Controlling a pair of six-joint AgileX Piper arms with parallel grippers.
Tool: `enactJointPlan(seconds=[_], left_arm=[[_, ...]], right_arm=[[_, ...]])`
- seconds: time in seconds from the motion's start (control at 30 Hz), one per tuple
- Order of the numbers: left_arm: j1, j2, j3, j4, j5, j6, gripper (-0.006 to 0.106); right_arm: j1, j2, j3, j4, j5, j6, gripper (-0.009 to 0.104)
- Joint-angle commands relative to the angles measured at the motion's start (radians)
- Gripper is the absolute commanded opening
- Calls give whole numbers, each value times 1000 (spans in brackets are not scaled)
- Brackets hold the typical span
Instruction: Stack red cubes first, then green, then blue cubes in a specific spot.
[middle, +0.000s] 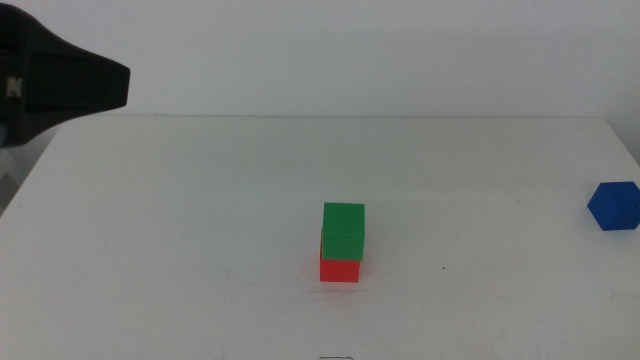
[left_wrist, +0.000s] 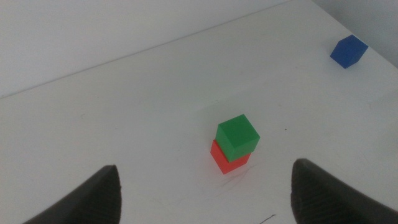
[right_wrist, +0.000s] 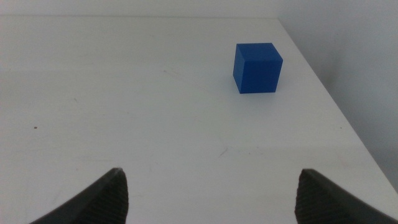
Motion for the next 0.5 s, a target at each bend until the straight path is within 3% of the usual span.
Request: enactJointPlan(seconds=[0.0,0.13,0.47], left_arm=[[1,-3,-25,-32,-67,-3,94],[1,-3,-25,-30,-67,-3,94],[1,-3,-25,-30,-67,-3,94]], right_arm=[[-6,-15,-31,-5,-68,-9,80],[-6,96,-177,52,-14,-9,80],[-6,506,-543,56,7,-10,80]])
